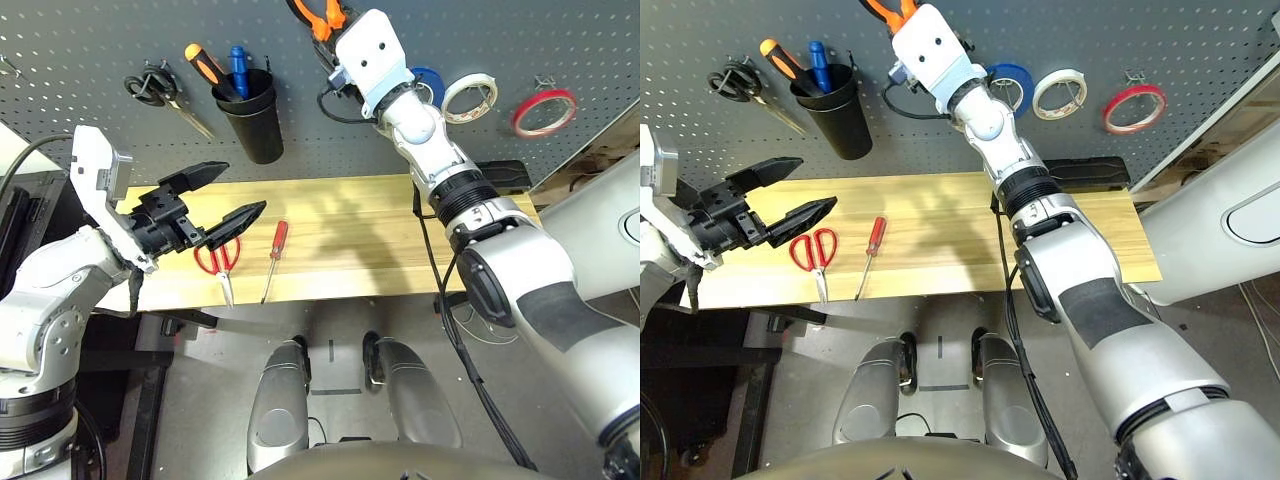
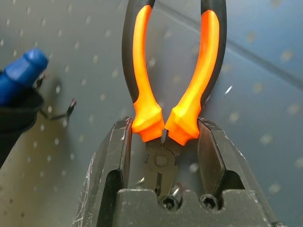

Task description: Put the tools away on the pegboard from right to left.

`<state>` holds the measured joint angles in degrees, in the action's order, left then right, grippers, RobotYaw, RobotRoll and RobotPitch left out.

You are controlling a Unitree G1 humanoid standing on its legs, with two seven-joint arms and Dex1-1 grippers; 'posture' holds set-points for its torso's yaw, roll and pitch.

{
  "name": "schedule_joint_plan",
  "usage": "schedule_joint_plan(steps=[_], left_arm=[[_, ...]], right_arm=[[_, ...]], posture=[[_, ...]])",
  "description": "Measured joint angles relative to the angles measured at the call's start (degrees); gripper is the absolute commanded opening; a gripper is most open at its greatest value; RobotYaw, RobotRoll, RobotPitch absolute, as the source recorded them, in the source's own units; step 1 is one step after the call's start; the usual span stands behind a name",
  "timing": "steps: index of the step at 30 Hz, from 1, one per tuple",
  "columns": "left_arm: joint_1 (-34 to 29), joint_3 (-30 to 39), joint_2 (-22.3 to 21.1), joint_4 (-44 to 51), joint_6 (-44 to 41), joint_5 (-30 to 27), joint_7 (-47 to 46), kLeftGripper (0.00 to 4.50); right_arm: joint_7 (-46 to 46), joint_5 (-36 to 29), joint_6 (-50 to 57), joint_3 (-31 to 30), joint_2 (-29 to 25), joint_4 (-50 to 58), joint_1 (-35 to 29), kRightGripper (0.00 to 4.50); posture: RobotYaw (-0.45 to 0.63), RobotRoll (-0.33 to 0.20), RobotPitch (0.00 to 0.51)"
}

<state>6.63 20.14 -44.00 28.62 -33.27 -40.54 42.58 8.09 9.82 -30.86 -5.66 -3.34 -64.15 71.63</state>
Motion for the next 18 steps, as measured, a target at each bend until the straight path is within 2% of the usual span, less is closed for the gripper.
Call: schedule_joint_plan(steps=[11,18], left_arm=[[-0.1,-0.2,0.4,0.0,-0.1,0.0,-0.7,4.50],[1.9,0.3,3.2,0.0,0.0,-1.6,-2.5,4.50]], right_arm=[[2.6,-3.7,2.1,3.6,2.0,-1.8,-0.4,2.14],[3.5,-3.9,2.1,3.8,1.6,-1.2,-1.7,4.47]], posture=[[0.15,0.000,0.261],[0.15,0.000,0.254]])
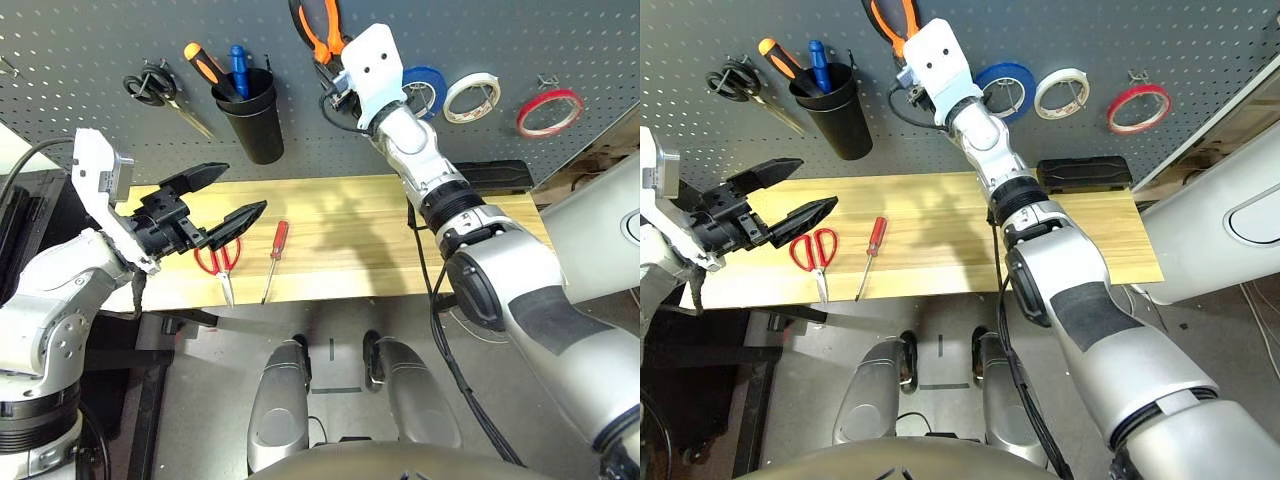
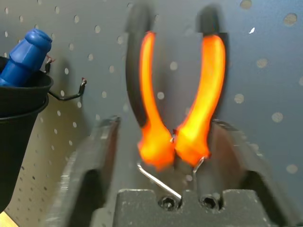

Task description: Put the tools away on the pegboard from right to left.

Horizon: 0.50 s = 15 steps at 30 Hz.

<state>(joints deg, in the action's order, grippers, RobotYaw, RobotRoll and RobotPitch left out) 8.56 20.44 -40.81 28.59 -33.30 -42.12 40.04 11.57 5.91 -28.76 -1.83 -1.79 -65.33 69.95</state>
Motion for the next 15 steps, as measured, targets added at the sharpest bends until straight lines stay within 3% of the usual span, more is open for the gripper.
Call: schedule_joint_plan(steps=[7,15], left_arm=[[3.8,4.1,0.2,-2.3,-0.1,-3.6,-2.6,4.50],[4.4,4.3,-0.2,-3.5,-0.2,-4.8,-2.8,4.50]], right_arm=[[2.4,-0.6,0.1,0.0,-1.3,2.9,-2.8,4.47],[10.3,-6.6,5.9,1.2,-5.5,18.8,-6.6,4.47]], posture=[[0.15,0.000,0.236],[0.12,0.000,0.215]])
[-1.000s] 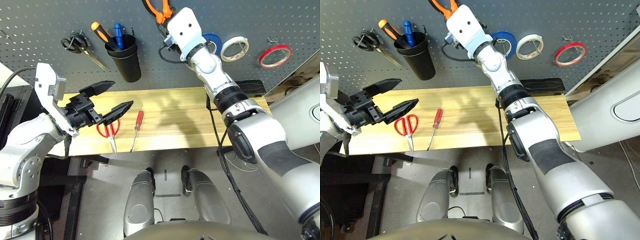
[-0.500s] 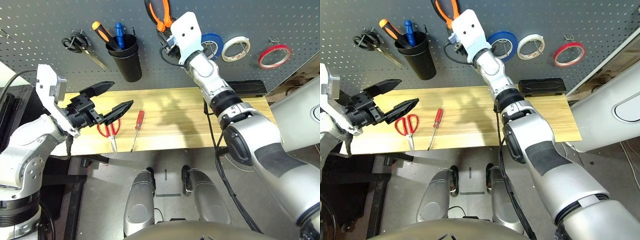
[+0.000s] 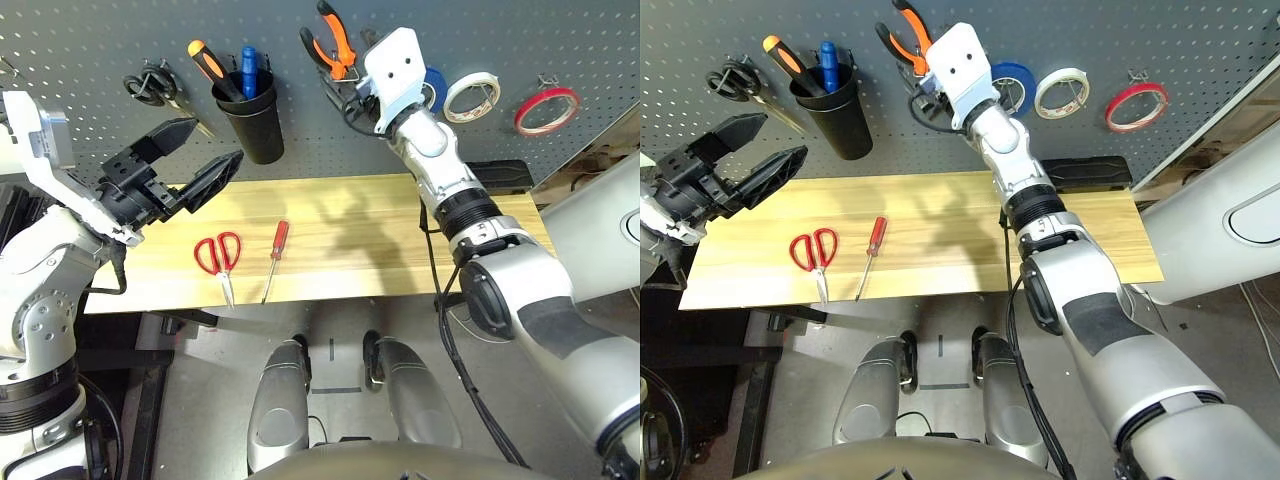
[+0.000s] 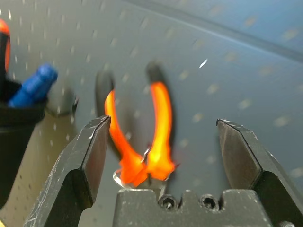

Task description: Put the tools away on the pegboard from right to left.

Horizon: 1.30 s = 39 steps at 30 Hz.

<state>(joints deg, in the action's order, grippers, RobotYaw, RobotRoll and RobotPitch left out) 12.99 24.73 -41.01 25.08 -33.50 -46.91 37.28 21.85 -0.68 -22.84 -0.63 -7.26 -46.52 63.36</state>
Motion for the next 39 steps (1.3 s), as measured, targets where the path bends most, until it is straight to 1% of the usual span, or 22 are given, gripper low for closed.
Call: schedule_joint_plan(steps=[3,7,10,12,16,21,23,27,32,35,39], left_arm=[[-0.1,-0.1,0.0,-1.5,0.0,0.3,0.0,4.50],[0.0,-0.6,-0.1,-3.2,0.5,1.4,0.2,4.50],[-0.3,-1.2,-0.1,-4.0,1.2,2.6,0.9,4.50],[-0.5,-1.8,-0.1,-4.3,1.9,3.4,1.5,4.50],[-2.2,-4.1,0.5,-6.1,2.9,5.8,2.2,4.50],[-2.4,-8.1,1.6,-8.2,3.5,9.1,2.2,4.50],[-2.4,-9.5,1.7,-8.3,3.5,10.4,2.1,4.50],[-2.5,-12.1,2.5,-9.8,4.3,13.3,1.9,4.50],[-2.7,-16.7,3.6,-10.8,6.2,17.7,1.9,4.50],[-2.7,-19.6,4.0,-12.8,5.2,19.9,1.8,4.50],[-1.2,-25.0,4.5,-16.9,5.0,26.4,-0.4,4.50]], right_arm=[[3.1,-3.1,4.6,1.2,-2.1,7.2,-1.3,4.47],[7.9,-8.5,14.4,2.4,-6.2,17.6,-3.2,4.47],[12.9,-12.6,23.2,3.2,-10.8,25.1,-5.5,4.47],[16.4,-14.6,28.8,3.1,-13.7,29.2,-7.7,4.47],[22.0,-15.1,36.0,1.4,-19.8,34.6,-13.7,4.47],[28.7,-17.4,42.9,-1.7,-22.3,42.5,-22.7,4.47],[30.0,-17.8,44.2,-2.9,-22.3,44.2,-24.8,4.47],[31.0,-17.8,43.9,-3.6,-21.9,45.1,-28.7,4.47],[32.3,-13.5,39.9,-8.0,-22.1,43.7,-33.8,4.47],[33.3,-12.6,38.0,-8.9,-22.1,43.2,-35.1,4.47],[36.1,-11.7,32.8,-9.9,-22.6,41.8,-37.2,4.47]], posture=[[0.11,0.000,0.205],[0.09,0.000,0.189],[0.07,0.000,0.167],[0.06,0.000,0.160],[0.04,0.000,0.140],[0.03,0.000,0.126],[0.03,0.000,0.122],[0.03,0.000,0.118],[0.04,0.000,0.118],[0.04,0.000,0.123],[0.04,0.000,0.131]])
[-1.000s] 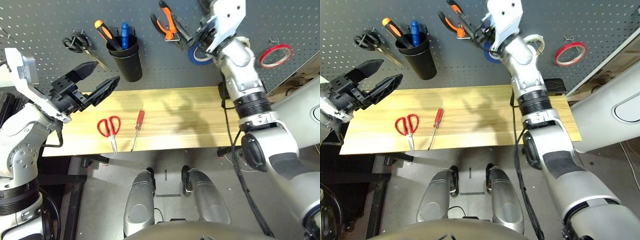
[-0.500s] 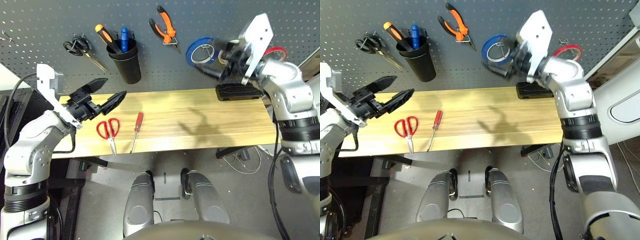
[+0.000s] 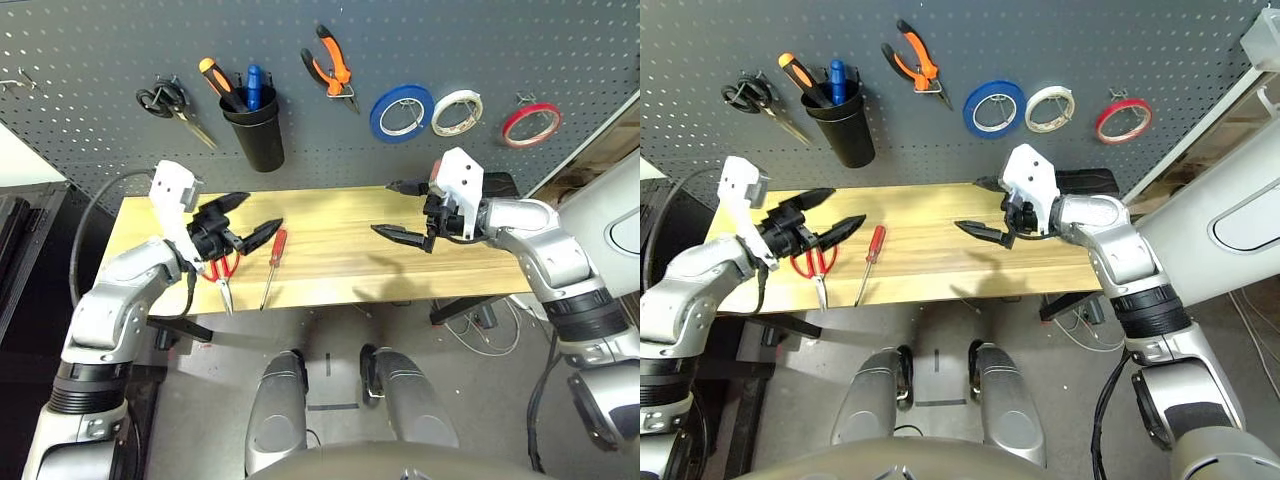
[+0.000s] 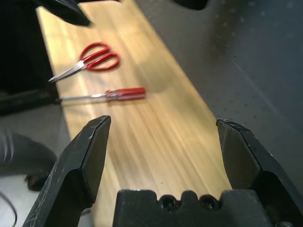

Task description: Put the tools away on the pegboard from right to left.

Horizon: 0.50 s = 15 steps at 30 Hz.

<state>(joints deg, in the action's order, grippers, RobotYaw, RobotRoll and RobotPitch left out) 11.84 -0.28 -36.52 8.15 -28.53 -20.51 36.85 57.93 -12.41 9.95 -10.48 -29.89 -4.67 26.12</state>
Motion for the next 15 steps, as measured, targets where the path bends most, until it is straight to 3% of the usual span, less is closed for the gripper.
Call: schedule_joint_plan(steps=[8,15], left_arm=[[3.8,-7.7,5.2,-8.1,-1.0,9.6,-4.1,4.50],[10.1,-11.4,10.6,-21.0,-0.8,15.7,-6.8,4.50]], right_arm=[[4.2,0.7,-4.0,-0.5,-1.0,-1.2,-4.1,4.47],[5.8,1.8,-5.2,-1.3,-2.5,0.3,-7.3,4.47]], posture=[[0.01,0.000,0.149],[-0.03,0.000,0.173]])
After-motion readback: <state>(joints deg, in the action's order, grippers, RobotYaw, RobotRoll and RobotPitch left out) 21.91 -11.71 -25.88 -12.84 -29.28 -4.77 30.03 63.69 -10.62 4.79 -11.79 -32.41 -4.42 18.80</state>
